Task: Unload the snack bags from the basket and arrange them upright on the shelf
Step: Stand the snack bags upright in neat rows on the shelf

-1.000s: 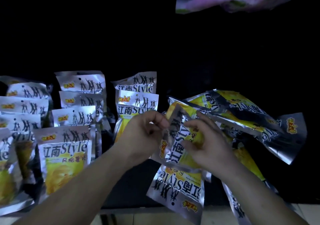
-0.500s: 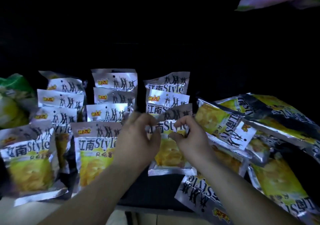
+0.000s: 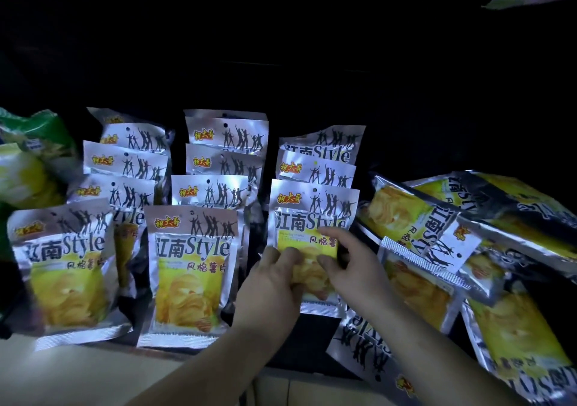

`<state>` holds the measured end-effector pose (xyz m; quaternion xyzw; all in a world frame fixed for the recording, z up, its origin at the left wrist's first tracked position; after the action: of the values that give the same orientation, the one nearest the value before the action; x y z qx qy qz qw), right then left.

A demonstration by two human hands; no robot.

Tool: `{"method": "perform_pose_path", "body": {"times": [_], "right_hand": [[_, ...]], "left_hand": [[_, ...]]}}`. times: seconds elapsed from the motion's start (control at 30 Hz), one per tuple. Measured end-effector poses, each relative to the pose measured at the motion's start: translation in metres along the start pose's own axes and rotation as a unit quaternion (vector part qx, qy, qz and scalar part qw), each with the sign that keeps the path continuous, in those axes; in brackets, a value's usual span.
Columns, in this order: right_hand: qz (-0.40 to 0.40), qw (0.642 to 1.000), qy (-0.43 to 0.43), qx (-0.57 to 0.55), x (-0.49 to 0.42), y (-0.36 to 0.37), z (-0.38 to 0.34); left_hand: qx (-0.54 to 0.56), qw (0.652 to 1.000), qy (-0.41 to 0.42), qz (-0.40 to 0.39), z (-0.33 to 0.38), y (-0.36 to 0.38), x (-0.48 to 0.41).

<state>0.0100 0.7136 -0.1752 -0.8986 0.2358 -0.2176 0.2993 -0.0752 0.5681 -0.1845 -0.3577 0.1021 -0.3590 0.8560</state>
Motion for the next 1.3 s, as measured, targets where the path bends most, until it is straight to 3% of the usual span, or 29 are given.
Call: {"method": "perform_pose_path", "body": {"times": [0.27, 0.5, 0.6, 0.73, 0.8, 0.9, 1.0, 1.1, 1.3], "right_hand": [[0.003, 0.999, -0.035, 0.038, -0.010, 0.007, -0.001], [0.062, 0.998, -0.030, 0.009, 0.006, -0.005, 0.006], [0.067, 0.998, -0.004, 0.009, 0.021, -0.027, 0.018], [0.076, 0.992, 0.025, 0.101, 0.036, -0.065, 0.046], [0.054, 0.983, -0.010, 0.177, 0.043, -0.076, 0.062], [-0.013, 0.966, -0.074, 0.247, 0.058, -0.076, 0.088], [-0.030, 0.966, -0.069, 0.246, 0.069, -0.076, 0.111], [0.002, 0.973, -0.062, 0.222, 0.077, -0.088, 0.126], [0.009, 0.979, -0.026, 0.204, 0.085, -0.104, 0.130]], "left_hand": [[-0.032, 0.998, 0.050, 0.019, -0.009, -0.001, 0.000], [-0.018, 0.998, 0.059, 0.031, -0.007, -0.003, -0.001], [0.015, 0.994, 0.100, 0.045, 0.000, -0.002, -0.001], [0.066, 0.991, 0.106, -0.053, 0.020, 0.016, 0.004], [0.039, 0.986, 0.112, -0.118, 0.031, 0.033, 0.011], [0.009, 0.981, 0.118, -0.152, 0.045, 0.055, 0.019], [-0.006, 0.979, 0.091, -0.184, 0.054, 0.073, 0.022], [0.016, 0.976, 0.061, -0.210, 0.060, 0.090, 0.028], [0.020, 0.981, 0.042, -0.187, 0.072, 0.103, 0.023]]}}
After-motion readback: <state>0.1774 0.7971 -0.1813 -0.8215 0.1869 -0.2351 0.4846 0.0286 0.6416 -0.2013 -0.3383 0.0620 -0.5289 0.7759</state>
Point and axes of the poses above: each hand's wrist, its own x-axis away from the middle knuckle, its own y-axis out of the palm, z = x × y, the point moved 1 cm from there along -x, towards the middle knuckle, and after that the axes turned 13 degrees about x, right-handed, at the moved point
